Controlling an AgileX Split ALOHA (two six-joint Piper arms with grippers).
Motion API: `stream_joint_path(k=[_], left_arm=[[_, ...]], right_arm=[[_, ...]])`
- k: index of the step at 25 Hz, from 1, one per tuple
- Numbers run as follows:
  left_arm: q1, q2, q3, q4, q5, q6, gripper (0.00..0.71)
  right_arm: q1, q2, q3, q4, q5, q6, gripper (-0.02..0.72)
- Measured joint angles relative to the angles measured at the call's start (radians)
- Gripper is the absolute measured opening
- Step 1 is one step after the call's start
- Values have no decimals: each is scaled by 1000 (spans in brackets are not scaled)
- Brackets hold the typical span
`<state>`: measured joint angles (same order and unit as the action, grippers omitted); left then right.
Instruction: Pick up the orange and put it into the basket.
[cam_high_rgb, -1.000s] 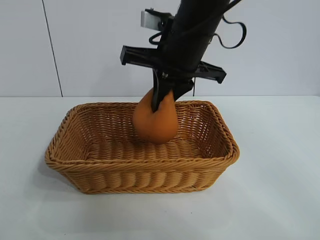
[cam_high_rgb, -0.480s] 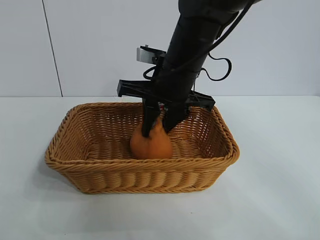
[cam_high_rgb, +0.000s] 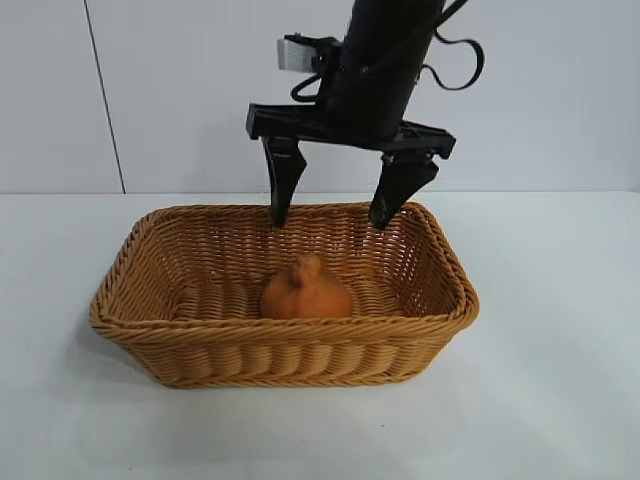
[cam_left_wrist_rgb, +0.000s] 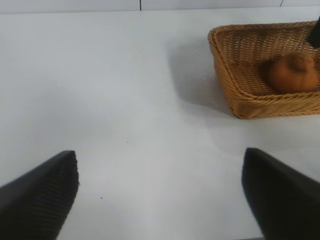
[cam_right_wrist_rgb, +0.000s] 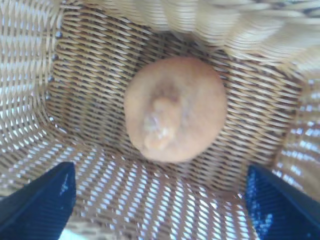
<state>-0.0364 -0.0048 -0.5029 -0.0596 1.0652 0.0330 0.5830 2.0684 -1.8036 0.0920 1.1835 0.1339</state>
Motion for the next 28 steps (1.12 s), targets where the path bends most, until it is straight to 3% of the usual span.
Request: stream_joint_path(k=[3,6,16,22,28], left_arm=[[0,0,0,0,0,0,633],[0,0,0,0,0,0,633],[0,0,0,0,0,0,633],[0,0,0,0,0,0,633],[0,0,0,0,0,0,633]], right_arm=[[-8,-3,-60,-69,19,21,632],[-47,-3,-72,-85,23,26,632],[-404,-2,-73,-137,29,-31,632],[-547,-4,-67,-131,35,-55,632],[-558,-86,90,-106,35,-79,632]])
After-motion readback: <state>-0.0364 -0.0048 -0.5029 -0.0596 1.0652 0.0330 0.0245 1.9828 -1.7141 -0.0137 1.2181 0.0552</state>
